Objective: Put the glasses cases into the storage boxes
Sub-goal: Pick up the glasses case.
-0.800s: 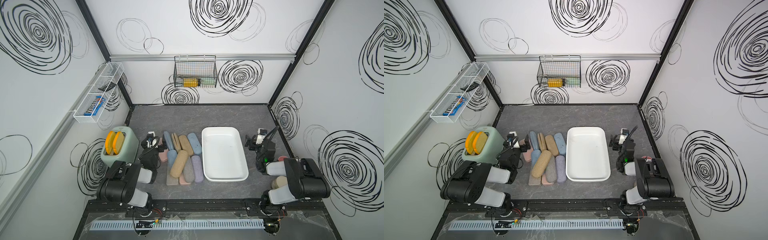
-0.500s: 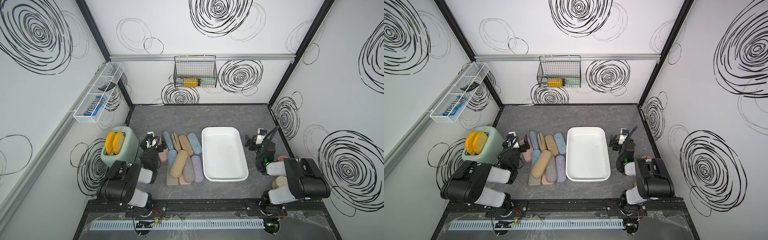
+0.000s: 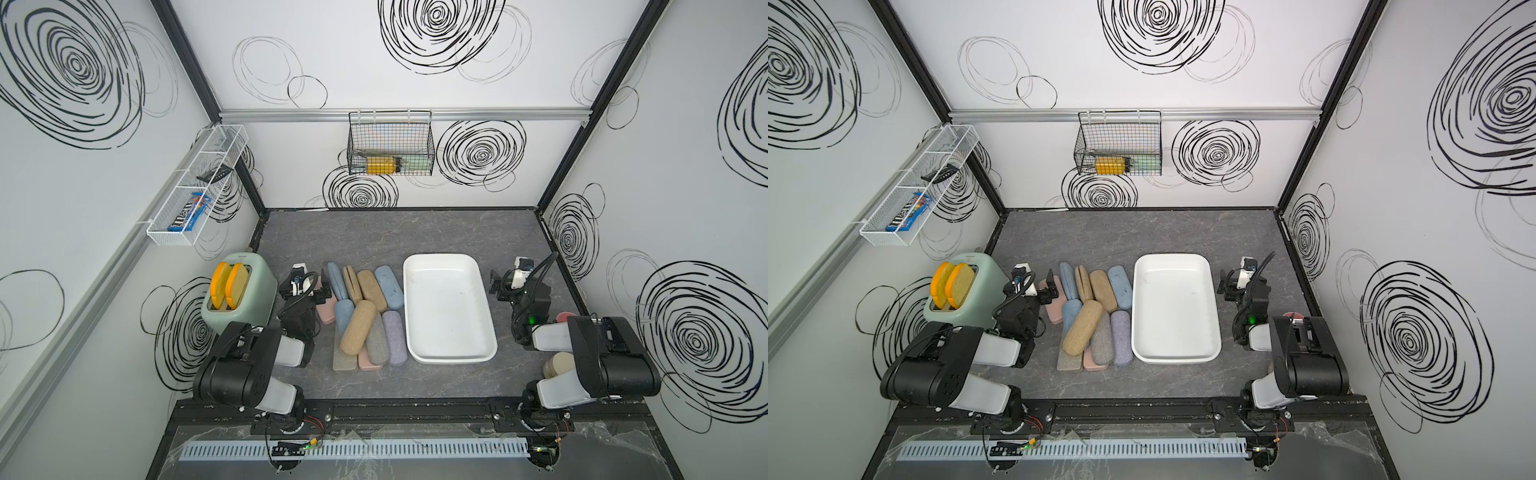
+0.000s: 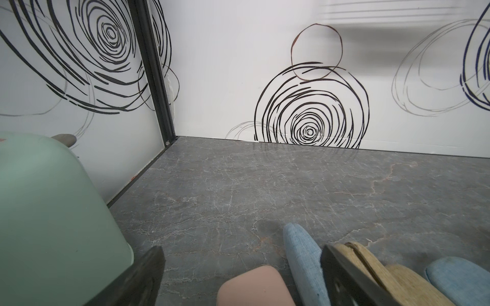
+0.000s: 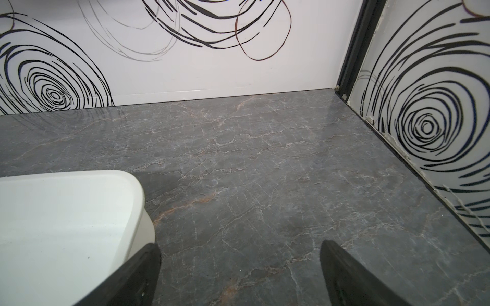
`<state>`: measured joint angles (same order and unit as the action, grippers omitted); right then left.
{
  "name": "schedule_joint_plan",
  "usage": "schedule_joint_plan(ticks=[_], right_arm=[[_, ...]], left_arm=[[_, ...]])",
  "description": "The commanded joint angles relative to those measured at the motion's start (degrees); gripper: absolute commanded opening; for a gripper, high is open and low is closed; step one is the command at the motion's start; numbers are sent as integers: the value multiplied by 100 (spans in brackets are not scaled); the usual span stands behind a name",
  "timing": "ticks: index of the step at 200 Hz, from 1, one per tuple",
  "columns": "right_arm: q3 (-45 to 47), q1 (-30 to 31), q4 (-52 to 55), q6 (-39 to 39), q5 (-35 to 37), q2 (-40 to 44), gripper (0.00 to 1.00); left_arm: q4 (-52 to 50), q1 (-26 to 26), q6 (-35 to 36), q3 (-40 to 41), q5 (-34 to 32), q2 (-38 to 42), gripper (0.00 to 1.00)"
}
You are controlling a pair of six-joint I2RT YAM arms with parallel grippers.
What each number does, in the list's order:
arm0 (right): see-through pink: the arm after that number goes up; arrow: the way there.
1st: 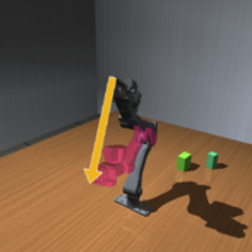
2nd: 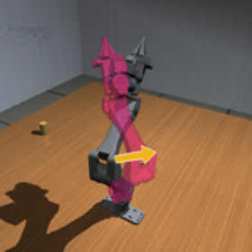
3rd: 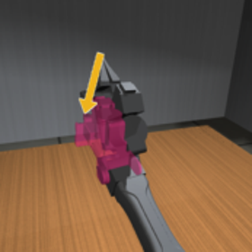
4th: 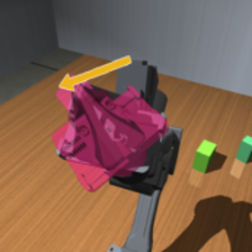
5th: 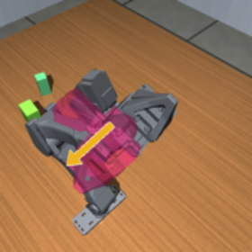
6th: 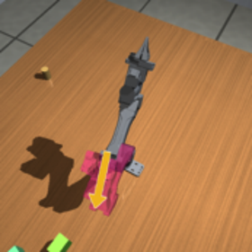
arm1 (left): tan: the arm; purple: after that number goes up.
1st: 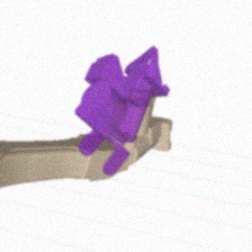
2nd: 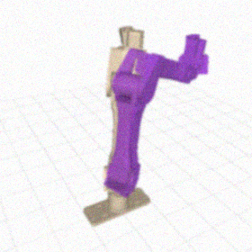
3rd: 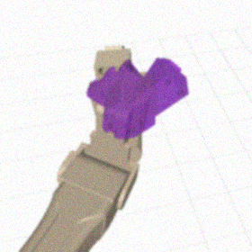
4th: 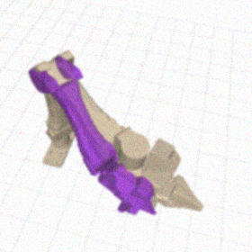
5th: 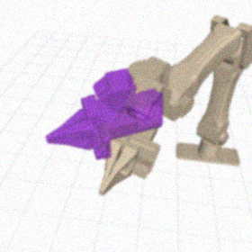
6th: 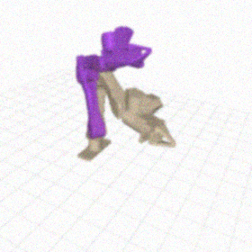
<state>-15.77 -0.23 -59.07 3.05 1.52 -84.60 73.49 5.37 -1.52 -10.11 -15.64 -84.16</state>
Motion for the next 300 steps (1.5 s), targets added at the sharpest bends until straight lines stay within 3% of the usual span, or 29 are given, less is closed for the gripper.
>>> schedule_joint_plan(ticks=[1,12,17,26,36,43,53,67,80,88,101,112,140,151,157,170,216,254,274,300], right_arm=[[-892,270,1392,0,985,850,97],[-2174,438,3677,1035,1733,1370,98],[-2656,448,4862,1786,1645,1510,98],[-3491,444,6169,2473,1307,1642,97],[-3595,504,6582,3077,1267,1801,97],[-3270,469,6381,3483,1147,1977,98],[-2989,208,6320,3440,311,2140,97],[-3290,275,7403,3530,67,1995,98],[-3706,898,8387,3475,344,1823,97],[-3885,1486,8823,3477,781,1759,97],[-4088,2506,9317,3577,1381,1727,97],[-4093,3327,9328,3550,1512,1746,100],[-4381,4872,9289,4016,1620,1538,93],[-4541,5298,9351,4216,1783,1364,92],[-4617,5485,9398,4313,1878,1285,92],[-4768,5770,9484,4422,1993,1133,92],[-4817,5829,9660,4643,2333,1496,92],[-4552,5128,9619,4583,1871,2088,91],[-4397,4897,9683,4549,1756,2272,91],[-4194,4800,9686,4530,1736,2485,91]], left_arm=[[-1506,143,21,-818,-553,652,100],[-3057,508,-398,-1639,-2015,1010,96],[-3813,586,-782,-2018,-2223,1201,97],[-5258,597,-1632,-2671,-1949,1482,98],[-6359,677,-2501,-3187,-1385,1656,93],[-6953,876,-2799,-3461,-1160,1712,91],[-7603,1341,-3144,-3729,-1112,1765,92],[-8306,2178,-3269,-3993,-997,1793,95],[-8779,2977,-3228,-4058,-1135,1836,100],[-9032,3392,-3323,-4030,-1328,1894,97],[-9263,3747,-3503,-3895,-1325,2040,100],[-9410,3822,-3656,-3788,-1201,2156,98],[-9626,3638,-3621,-3657,-840,2257,92],[-9658,3667,-3491,-3635,-616,2249,93],[-9741,3706,-3455,-3638,-553,2254,99],[-9991,3838,-3434,-3623,-577,2269,96],[-10779,4161,-3701,-3146,-930,2435,97],[-10936,4299,-3803,-3031,-748,2403,96],[-10943,4315,-3794,-3084,-570,2276,100],[-10986,4367,-3845,-3072,-457,2088,97]])
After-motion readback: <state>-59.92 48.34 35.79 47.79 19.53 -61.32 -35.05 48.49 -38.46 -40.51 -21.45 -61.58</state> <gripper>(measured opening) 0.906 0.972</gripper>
